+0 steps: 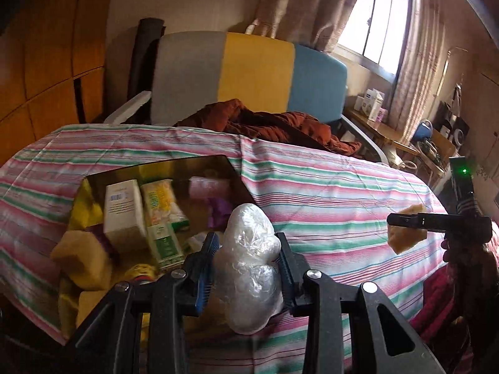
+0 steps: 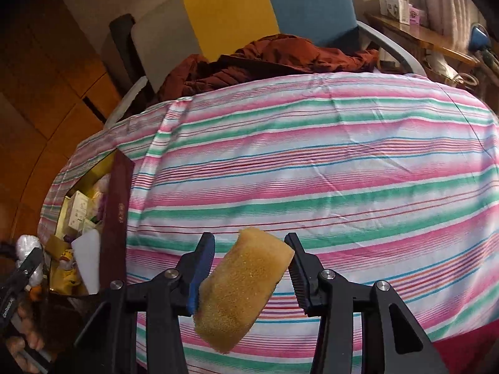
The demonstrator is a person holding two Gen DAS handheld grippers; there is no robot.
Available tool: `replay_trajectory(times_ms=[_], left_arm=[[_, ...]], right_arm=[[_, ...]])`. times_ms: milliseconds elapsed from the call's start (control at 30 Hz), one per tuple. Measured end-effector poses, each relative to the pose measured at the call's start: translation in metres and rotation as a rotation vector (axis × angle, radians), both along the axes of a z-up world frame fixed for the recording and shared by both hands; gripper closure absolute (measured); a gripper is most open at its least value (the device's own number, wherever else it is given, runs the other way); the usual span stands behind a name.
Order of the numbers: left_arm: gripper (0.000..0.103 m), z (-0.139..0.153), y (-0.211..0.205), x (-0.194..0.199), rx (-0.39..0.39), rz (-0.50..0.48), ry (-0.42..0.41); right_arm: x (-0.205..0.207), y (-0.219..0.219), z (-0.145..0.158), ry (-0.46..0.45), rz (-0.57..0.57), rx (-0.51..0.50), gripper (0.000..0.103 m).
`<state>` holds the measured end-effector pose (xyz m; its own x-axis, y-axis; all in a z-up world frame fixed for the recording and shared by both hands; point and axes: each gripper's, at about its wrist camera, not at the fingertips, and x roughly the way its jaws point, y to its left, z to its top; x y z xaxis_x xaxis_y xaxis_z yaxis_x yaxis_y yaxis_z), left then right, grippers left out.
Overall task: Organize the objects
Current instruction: 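Carry the plastic bundle and yellow sponge into the gold tray and release them, then withdraw both grippers from the tray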
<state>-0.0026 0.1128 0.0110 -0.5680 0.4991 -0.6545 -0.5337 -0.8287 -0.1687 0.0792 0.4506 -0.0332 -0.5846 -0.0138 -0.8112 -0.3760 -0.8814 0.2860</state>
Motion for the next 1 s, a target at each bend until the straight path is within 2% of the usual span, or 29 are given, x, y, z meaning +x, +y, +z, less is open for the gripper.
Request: replay_trajectory(times_ms=[300,467,600,733,800,833,867,1000], left_arm=[[0.067,-0.007,-0.070,-0.018,0.011,0.161,-0.040],[0.067,-0.018,-0.088,-0.022,0.017,0.203,-0.078],[0.067,-0.022,-0.093,-0.022,0.028,0.201,-0.090],[0.067,-0.025,-0.088,-0.026,0.041,0.178,-0.103],[0.067,-0.028,-0.084,-0.031,0.042,0.173,-0.115],[0.067,-0.031,-0.082,-0.034,0.042,0.174,-0.123],[0.067,-0.033,-0.081,-0.037,0.043,0.175,-0.133],[0.067,-0.042,-0.076,-0.046,0.035,0.173,-0.154]], right_arm=[[-0.060,-0.107,0.020,0.083,0.264,-0.045,0.056],[-0.094,-0.155,0.021,0.083,0.375,-0.063,0.056],[-0.123,-0.183,0.022,0.071,0.419,-0.059,0.055],[-0.150,-0.206,0.024,0.056,0.441,-0.037,0.047],[-0.160,-0.213,0.025,0.057,0.444,-0.042,0.035],[-0.164,-0.215,0.024,0.054,0.441,-0.050,0.020],[-0.167,-0.216,0.023,0.055,0.436,-0.064,0.014],[-0.169,-0.216,0.019,0.053,0.417,-0.089,0.014]])
